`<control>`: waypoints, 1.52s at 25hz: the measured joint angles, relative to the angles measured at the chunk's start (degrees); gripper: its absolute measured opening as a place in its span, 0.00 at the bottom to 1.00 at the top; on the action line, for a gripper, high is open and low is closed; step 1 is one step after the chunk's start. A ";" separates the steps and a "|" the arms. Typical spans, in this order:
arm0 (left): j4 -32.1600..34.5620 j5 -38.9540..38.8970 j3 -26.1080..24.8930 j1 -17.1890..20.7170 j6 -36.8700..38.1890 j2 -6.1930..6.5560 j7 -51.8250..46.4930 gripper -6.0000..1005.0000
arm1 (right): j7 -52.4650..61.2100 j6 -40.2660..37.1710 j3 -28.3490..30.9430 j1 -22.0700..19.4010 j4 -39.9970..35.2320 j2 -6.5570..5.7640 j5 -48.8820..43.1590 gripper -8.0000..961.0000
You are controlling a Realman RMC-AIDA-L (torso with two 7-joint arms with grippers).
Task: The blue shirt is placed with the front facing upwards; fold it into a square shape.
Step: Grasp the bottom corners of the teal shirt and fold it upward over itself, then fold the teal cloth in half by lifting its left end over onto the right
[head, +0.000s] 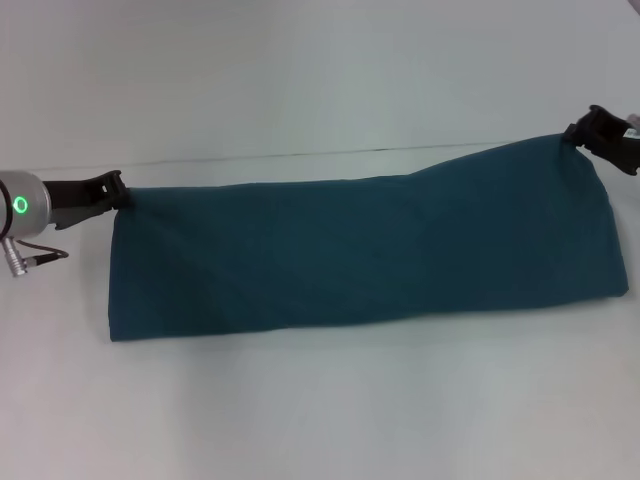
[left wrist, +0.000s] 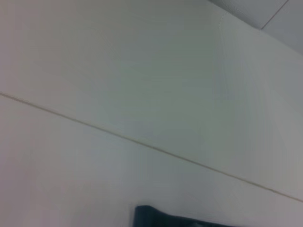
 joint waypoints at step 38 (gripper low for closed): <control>2.44 -0.11 -0.73 1.75 -1.23 -0.20 0.17 0.12 | -2.53 1.22 -2.99 1.11 2.01 -2.41 -0.06 0.48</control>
